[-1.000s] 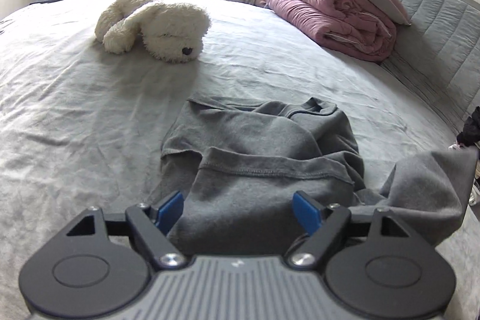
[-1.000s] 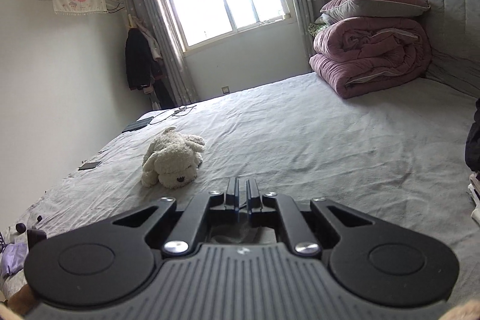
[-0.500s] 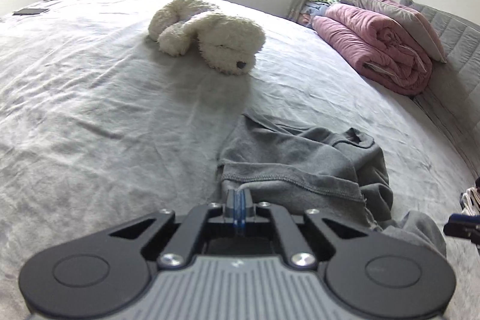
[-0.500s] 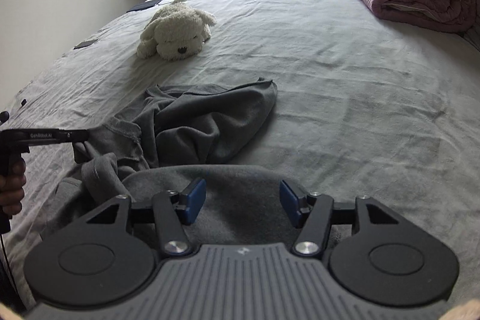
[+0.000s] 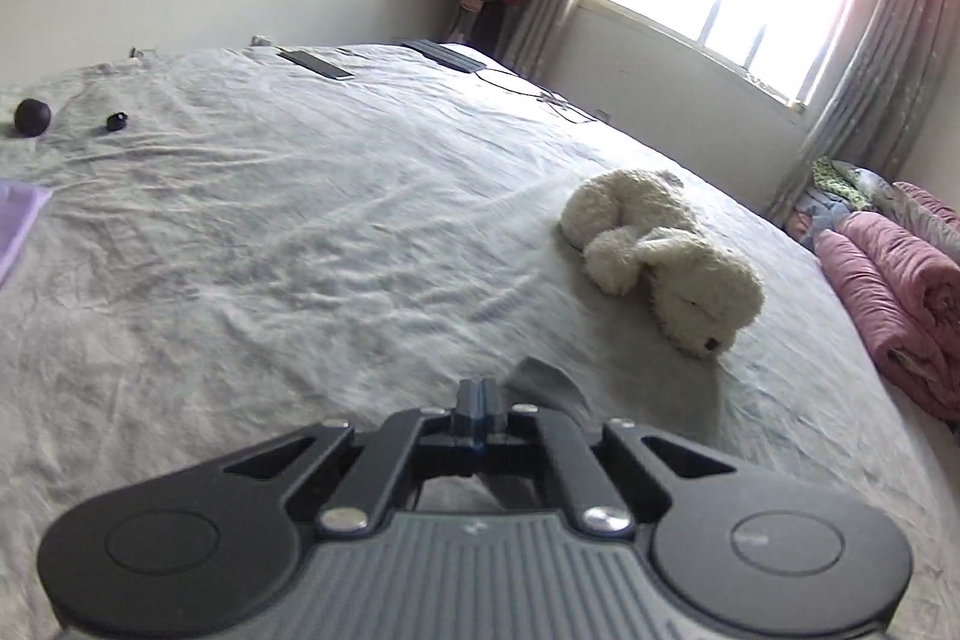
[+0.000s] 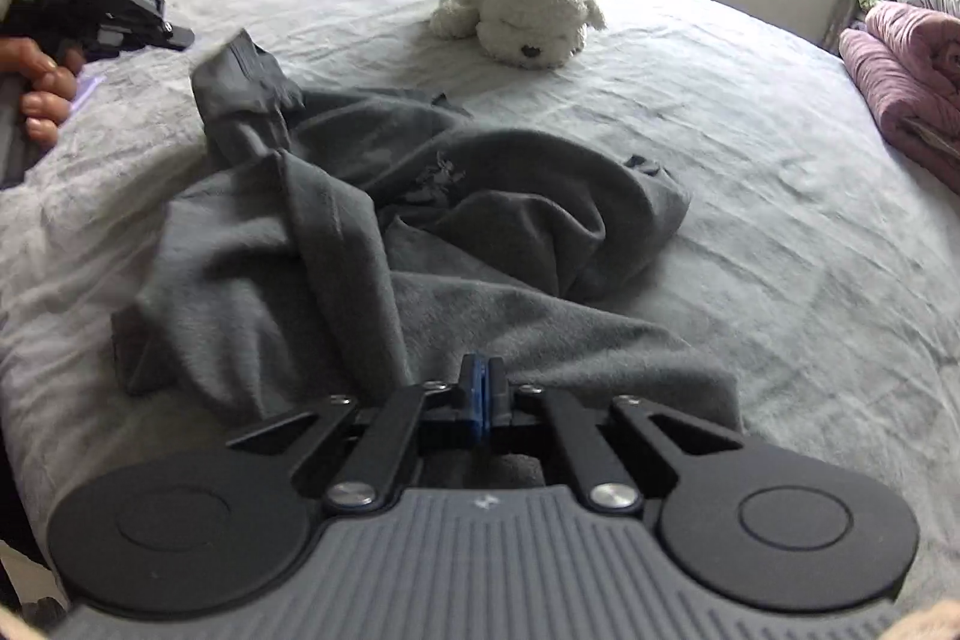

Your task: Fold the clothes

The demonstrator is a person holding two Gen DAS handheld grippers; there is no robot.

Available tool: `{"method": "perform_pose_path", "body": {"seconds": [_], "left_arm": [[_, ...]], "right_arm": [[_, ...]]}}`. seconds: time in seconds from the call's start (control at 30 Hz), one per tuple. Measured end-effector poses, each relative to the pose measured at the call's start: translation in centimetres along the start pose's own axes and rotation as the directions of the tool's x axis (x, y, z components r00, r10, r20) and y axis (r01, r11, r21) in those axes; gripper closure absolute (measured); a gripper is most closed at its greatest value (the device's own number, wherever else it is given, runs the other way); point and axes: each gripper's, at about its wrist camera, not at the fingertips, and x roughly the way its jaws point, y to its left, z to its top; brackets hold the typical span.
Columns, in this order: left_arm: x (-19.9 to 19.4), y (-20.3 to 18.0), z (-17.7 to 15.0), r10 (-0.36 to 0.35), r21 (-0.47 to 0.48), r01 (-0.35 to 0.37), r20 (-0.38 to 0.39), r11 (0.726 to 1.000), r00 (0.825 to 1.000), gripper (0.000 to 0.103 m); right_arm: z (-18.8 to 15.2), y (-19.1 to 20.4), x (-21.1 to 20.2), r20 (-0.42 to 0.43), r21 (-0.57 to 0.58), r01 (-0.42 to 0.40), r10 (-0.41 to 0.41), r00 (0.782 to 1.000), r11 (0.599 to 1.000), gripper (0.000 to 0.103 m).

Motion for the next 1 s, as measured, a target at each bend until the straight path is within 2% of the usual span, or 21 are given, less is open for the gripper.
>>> {"method": "perform_pose_path", "body": {"seconds": [0.07, 0.13, 0.2, 0.23, 0.27, 0.3, 0.33, 0.37, 0.43, 0.47, 0.5, 0.53, 0.57, 0.67, 0.73, 0.77, 0.83, 0.93, 1.0], "left_arm": [[0.5, 1.0, 0.7, -0.014, -0.053, 0.01, -0.065, 0.999, 0.998, 0.103], [-0.3, 1.1, 1.4, -0.05, -0.096, 0.041, -0.09, 0.995, 0.995, 0.103], [-2.1, -0.9, 1.2, -0.142, -0.031, 0.139, -0.13, 0.99, 0.981, 0.102], [-2.7, -1.9, 0.7, -0.173, 0.009, 0.176, -0.147, 0.984, 0.974, 0.094], [-3.1, -2.9, 0.1, -0.192, 0.044, 0.202, -0.164, 0.978, 0.968, 0.076], [-3.3, -3.8, -0.9, -0.209, 0.074, 0.225, -0.183, 0.972, 0.961, 0.066], [-3.2, -4.4, -2.1, -0.231, 0.098, 0.255, -0.204, 0.962, 0.951, 0.056], [-3.0, -5.0, -3.3, -0.253, 0.12, 0.285, -0.226, 0.951, 0.941, 0.055], [-1.5, -5.1, -5.1, -0.248, 0.125, 0.292, -0.285, 0.948, 0.926, 0.052], [-0.7, -5.1, -6.0, -0.243, 0.126, 0.293, -0.314, 0.948, 0.918, 0.054], [0.4, -5.4, -6.1, -0.188, 0.096, 0.242, -0.387, 0.966, 0.903, 0.056], [1.1, -5.5, -5.8, -0.202, 0.059, 0.251, -0.429, 0.966, 0.88, 0.056], [1.3, -5.5, -5.6, -0.262, 0.031, 0.303, -0.424, 0.953, 0.867, 0.051], [1.3, -6.1, -5.4, -0.222, 0.088, 0.281, -0.412, 0.956, 0.884, 0.047], [1.6, -6.0, -5.2, -0.209, 0.094, 0.27, -0.416, 0.958, 0.885, 0.047], [1.7, -5.7, -5.1, -0.214, 0.071, 0.267, -0.421, 0.961, 0.881, 0.047], [1.5, -5.2, -4.8, -0.232, 0.043, 0.276, -0.428, 0.96, 0.874, 0.047], [0.8, -4.6, -4.3, -0.264, 0.026, 0.306, -0.439, 0.952, 0.859, 0.047], [0.4, -4.4, -4.2, -0.274, 0.033, 0.319, -0.436, 0.947, 0.857, 0.047]], "right_arm": [[0.5, -0.1, -2.4, 0.081, 0.016, -0.046, 0.045, 0.996, 0.999, 0.102], [0.9, -0.4, -4.7, 0.153, 0.031, -0.095, 0.089, 0.984, 0.995, 0.103], [1.0, -0.4, -5.7, 0.184, 0.026, -0.102, 0.096, 0.978, 0.994, 0.103], [1.0, -0.3, -5.8, 0.186, 0.017, -0.094, 0.089, 0.978, 0.995, 0.103], [0.7, 0.0, -5.3, 0.171, -0.001, -0.095, 0.094, 0.981, 0.995, 0.103], [0.5, 0.3, -4.3, 0.148, -0.015, -0.091, 0.092, 0.985, 0.996, 0.102], [0.4, 0.5, -3.4, 0.125, -0.03, -0.086, 0.089, 0.988, 0.996, 0.09], [0.2, 0.8, -2.5, 0.104, -0.045, -0.081, 0.085, 0.991, 0.996, 0.087], [-0.4, 1.9, -1.3, 0.092, -0.089, -0.052, 0.06, 0.994, 0.995, 0.056], [-0.7, 2.5, -0.8, 0.089, -0.11, -0.038, 0.048, 0.995, 0.993, 0.05], [-0.8, 2.9, -0.5, 0.096, -0.127, -0.031, 0.044, 0.994, 0.991, 0.044], [-0.8, 3.4, -0.2, 0.099, -0.135, -0.025, 0.038, 0.994, 0.991, 0.044], [-0.8, 3.9, 0.2, 0.101, -0.142, -0.019, 0.034, 0.994, 0.99, 0.044], [-0.9, 5.8, 1.4, 0.094, -0.178, 0.014, 0.003, 0.996, 0.984, 0.046], [-1.1, 6.7, 2.8, 0.065, -0.202, 0.105, -0.094, 0.993, 0.974, 0.098], [-1.1, 7.0, 3.4, 0.048, -0.203, 0.147, -0.14, 0.989, 0.968, 0.098], [-1.2, 7.0, 2.8, 0.063, -0.188, 0.171, -0.162, 0.985, 0.967, 0.098], [-1.5, 7.6, -1.8, 0.143, -0.176, 0.178, -0.154, 0.978, 0.968, 0.098], [-1.7, 7.9, -5.0, 0.194, -0.169, 0.181, -0.147, 0.97, 0.969, 0.098]]}}
